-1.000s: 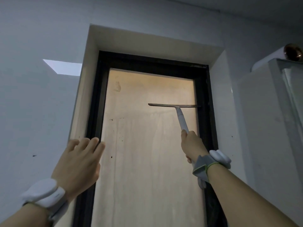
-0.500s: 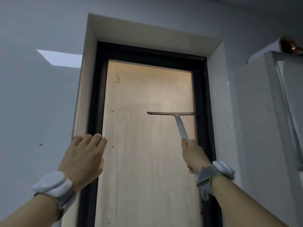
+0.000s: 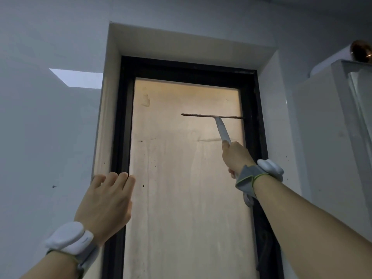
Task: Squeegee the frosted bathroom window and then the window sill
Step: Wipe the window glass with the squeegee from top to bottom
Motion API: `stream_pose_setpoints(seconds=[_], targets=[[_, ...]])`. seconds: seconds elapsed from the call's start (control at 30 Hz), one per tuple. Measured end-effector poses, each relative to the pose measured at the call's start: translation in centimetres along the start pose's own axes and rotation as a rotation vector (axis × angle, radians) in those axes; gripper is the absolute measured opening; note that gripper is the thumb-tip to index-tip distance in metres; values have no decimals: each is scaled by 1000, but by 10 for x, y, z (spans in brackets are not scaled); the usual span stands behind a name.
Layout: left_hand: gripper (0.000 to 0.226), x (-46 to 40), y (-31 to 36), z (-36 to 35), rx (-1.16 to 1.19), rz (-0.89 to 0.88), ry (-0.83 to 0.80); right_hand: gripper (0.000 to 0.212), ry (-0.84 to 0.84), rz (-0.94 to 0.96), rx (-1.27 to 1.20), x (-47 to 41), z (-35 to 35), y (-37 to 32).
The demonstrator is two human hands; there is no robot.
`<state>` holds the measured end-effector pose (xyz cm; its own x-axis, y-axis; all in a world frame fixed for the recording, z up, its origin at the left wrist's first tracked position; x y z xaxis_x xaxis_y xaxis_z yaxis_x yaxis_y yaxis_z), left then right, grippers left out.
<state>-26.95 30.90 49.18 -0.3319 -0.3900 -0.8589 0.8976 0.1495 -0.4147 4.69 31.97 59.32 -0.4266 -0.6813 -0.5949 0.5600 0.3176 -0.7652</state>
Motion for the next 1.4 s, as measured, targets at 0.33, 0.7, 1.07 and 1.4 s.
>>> stream_pose_setpoints(seconds=[0.33, 0.7, 1.07, 1.4], targets=[[32, 2, 3, 7, 23, 20, -11, 49, -3, -22, 50, 36, -27, 88], [32, 26, -2, 5, 94, -53, 58, 48, -41, -52, -10, 70, -13, 88], [30, 27, -1, 3, 89, -71, 6, 41, -35, 29, -129, 32, -33, -28], [29, 27, -1, 0, 106, -57, 68, 40, -81, 66, -145, 40, -83, -4]])
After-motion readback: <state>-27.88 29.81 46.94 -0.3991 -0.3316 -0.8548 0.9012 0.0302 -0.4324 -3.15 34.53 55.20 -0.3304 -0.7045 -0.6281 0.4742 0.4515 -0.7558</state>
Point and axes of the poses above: each hand's wrist, its own x-axis away from the middle knuckle, its own z-axis out of the back of the hand, y = z × x, the point moved 2 cm from there along -x, towards the middle knuckle, and after that the axes turned 9 degrees about -x, right-handed, at the moved point
